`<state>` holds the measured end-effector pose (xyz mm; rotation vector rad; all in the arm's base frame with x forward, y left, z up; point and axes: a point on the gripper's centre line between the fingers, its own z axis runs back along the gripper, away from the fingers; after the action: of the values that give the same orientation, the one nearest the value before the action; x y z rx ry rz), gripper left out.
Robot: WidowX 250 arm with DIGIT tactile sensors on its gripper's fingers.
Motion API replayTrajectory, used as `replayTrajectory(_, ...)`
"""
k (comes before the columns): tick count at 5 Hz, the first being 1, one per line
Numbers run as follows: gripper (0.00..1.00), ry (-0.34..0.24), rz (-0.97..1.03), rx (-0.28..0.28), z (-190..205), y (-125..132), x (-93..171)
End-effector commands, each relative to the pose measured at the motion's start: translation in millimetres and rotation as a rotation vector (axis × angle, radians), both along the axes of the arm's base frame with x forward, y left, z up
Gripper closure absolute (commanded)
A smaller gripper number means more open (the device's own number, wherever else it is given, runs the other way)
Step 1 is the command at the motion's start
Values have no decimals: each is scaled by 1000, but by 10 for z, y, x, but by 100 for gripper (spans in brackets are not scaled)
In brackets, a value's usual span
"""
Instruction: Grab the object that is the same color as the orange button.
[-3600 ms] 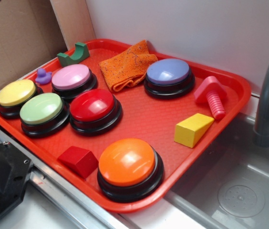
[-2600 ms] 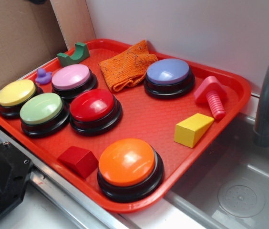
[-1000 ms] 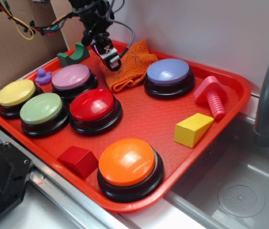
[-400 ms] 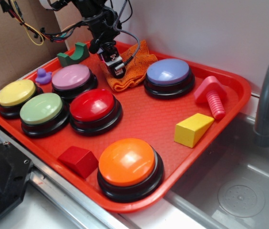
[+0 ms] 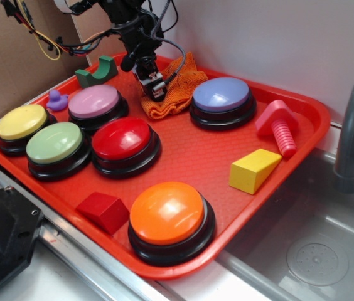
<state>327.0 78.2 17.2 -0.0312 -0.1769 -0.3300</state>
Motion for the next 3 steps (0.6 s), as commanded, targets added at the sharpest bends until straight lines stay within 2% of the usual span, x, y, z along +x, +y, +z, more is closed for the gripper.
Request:
replayTrajectory(1,100,-29,32,40,164,23,55)
replayTrajectory(2,100,-17,106,68,422,43,-3)
replayTrajectory(3,100,-39,223,90,877,-1,-100)
